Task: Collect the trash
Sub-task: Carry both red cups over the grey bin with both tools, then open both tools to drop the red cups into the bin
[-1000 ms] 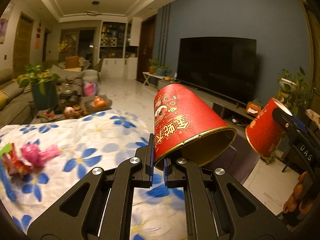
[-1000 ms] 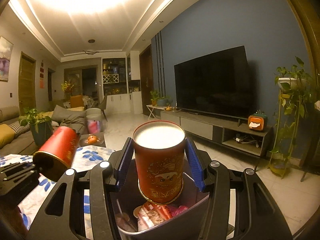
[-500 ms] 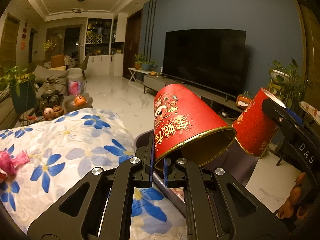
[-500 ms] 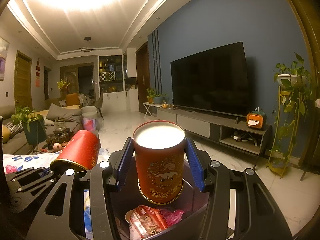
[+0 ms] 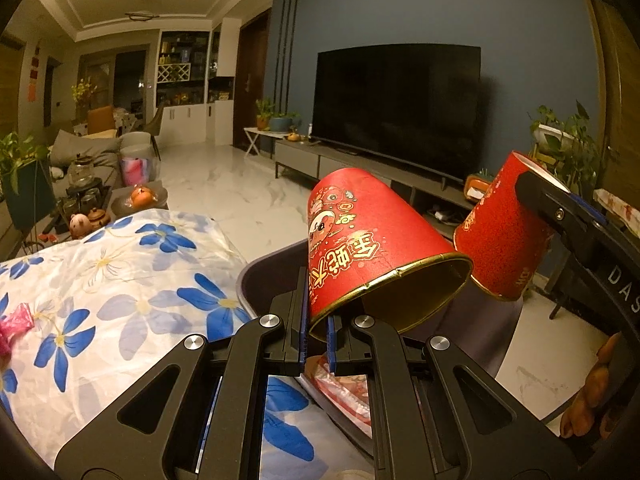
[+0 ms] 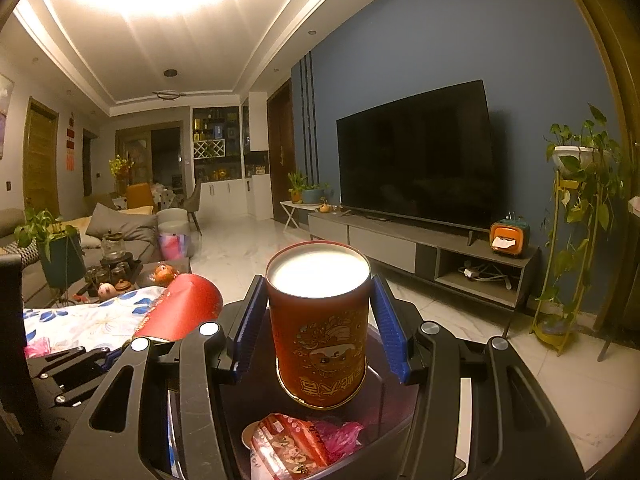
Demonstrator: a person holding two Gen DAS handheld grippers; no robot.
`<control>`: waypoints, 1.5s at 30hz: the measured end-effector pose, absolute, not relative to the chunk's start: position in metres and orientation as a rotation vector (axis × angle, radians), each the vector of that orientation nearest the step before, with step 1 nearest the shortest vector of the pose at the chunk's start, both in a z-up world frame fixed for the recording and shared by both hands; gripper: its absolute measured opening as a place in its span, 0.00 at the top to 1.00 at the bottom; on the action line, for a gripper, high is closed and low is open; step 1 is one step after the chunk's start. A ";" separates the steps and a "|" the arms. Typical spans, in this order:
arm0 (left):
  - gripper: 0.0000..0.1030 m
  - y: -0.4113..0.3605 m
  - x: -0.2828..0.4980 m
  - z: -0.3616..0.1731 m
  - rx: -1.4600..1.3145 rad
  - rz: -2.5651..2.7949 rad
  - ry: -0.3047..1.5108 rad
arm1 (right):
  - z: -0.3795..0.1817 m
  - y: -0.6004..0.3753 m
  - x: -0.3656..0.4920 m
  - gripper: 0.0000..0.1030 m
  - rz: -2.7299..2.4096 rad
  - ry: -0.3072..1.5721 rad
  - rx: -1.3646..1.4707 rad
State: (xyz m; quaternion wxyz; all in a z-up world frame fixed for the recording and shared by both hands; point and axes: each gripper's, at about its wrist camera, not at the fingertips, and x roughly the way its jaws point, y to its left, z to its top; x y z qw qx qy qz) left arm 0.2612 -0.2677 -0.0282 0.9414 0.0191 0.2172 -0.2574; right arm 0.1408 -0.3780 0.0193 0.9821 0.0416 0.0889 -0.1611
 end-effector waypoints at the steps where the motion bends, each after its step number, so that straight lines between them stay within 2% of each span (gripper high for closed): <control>1: 0.94 -0.269 0.262 -0.029 0.041 -0.526 0.446 | 0.019 -0.380 0.141 0.49 -0.325 0.179 0.085; 14: 0.93 -0.278 0.272 -0.035 0.037 -0.523 0.468 | 0.022 -0.383 0.142 0.49 -0.340 0.176 0.091; 15: 0.87 -0.278 0.272 -0.035 0.049 -0.516 0.470 | 0.022 -0.383 0.142 0.49 -0.342 0.178 0.093; 16: 0.70 -0.277 0.272 -0.035 0.056 -0.506 0.469 | 0.022 -0.383 0.143 0.49 -0.341 0.180 0.094; 17: 0.59 -0.274 0.271 -0.035 0.054 -0.498 0.467 | 0.022 -0.384 0.144 0.49 -0.341 0.184 0.096; 18: 0.38 -0.270 0.270 -0.035 0.041 -0.496 0.458 | 0.022 -0.385 0.145 0.49 -0.341 0.187 0.096; 19: 0.29 -0.262 0.267 -0.032 0.018 -0.489 0.435 | 0.022 -0.385 0.147 0.49 -0.342 0.191 0.095; 22: 0.19 -0.247 0.259 -0.024 -0.007 -0.477 0.396 | 0.020 -0.387 0.151 0.49 -0.344 0.196 0.096; 23: 0.18 -0.242 0.257 -0.022 -0.010 -0.468 0.388 | 0.018 -0.387 0.154 0.47 -0.344 0.205 0.099; 26: 0.17 -0.220 0.248 -0.018 -0.026 -0.438 0.371 | 0.013 -0.388 0.158 0.33 -0.346 0.211 0.111; 31: 0.16 -0.182 0.232 -0.016 -0.042 -0.374 0.364 | 0.015 -0.384 0.150 0.30 -0.345 0.199 0.123; 39: 0.16 -0.113 0.202 -0.015 -0.045 -0.207 0.332 | 0.021 -0.354 0.120 0.21 -0.311 0.146 0.088; 45: 0.16 -0.054 0.182 -0.017 -0.029 -0.020 0.324 | 0.023 -0.322 0.106 0.20 -0.251 0.131 0.113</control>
